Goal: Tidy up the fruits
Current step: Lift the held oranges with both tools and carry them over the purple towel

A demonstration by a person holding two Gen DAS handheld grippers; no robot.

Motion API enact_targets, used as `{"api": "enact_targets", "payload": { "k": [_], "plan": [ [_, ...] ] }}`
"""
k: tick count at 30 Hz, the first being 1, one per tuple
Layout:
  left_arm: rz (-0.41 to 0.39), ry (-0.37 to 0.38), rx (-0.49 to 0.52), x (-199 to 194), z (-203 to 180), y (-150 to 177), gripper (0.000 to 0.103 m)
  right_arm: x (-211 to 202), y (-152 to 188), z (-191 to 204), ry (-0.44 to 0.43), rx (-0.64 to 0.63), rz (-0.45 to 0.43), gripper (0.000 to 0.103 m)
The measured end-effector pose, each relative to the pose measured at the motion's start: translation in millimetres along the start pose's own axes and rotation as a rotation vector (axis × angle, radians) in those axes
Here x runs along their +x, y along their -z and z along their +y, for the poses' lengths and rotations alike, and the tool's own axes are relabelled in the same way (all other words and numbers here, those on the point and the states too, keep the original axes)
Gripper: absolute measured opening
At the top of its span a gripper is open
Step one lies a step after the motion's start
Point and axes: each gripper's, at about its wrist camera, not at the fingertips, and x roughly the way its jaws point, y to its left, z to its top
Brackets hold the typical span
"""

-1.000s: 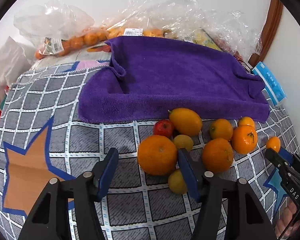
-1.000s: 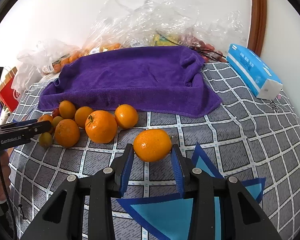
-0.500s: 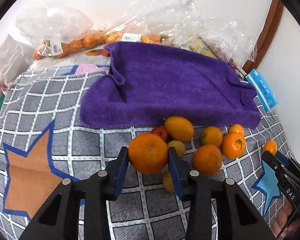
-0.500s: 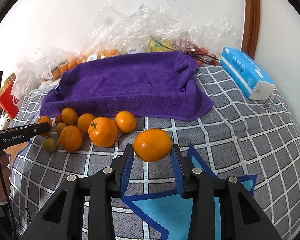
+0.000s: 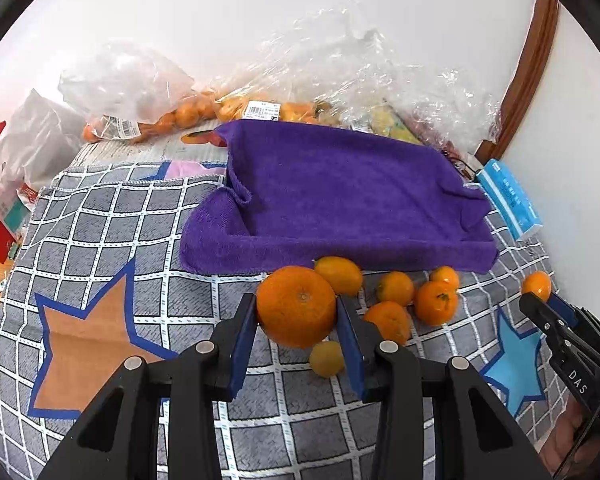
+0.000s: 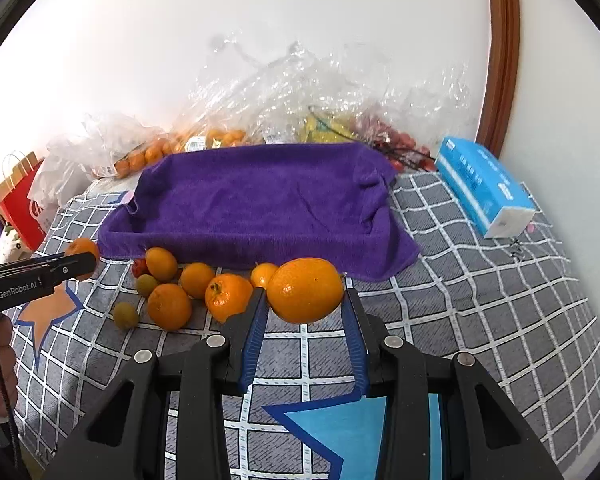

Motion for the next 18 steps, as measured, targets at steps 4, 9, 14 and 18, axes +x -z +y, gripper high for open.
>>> {"api": "enact_targets", "payload": {
  "k": [4,9,14,18],
  "plan": [
    [-0.009,0.013,0.006,-9.6,-4.3,-1.5,0.037,-11.4,-3.3,-0.8,0.005,0.012,-0.015,0.038],
    [-0.027,0.024,0.01,-23.4,-6.9,-5.7,0.037,-24.0,-8.9,-0.8,0.011,0.027,-0.029,0.038],
    [-0.028,0.031,0.0,-32.7,-7.1,-10.2,0.037,-33.2,-15.6,2.5,0.013,0.037,-0.043,0.038],
    [-0.045,0.034,0.008,-42.1,-8.1,-13.7,0.037,-39.8,-21.5,6.0,0.016,0.04,-0.055,0.038]
  ]
}}
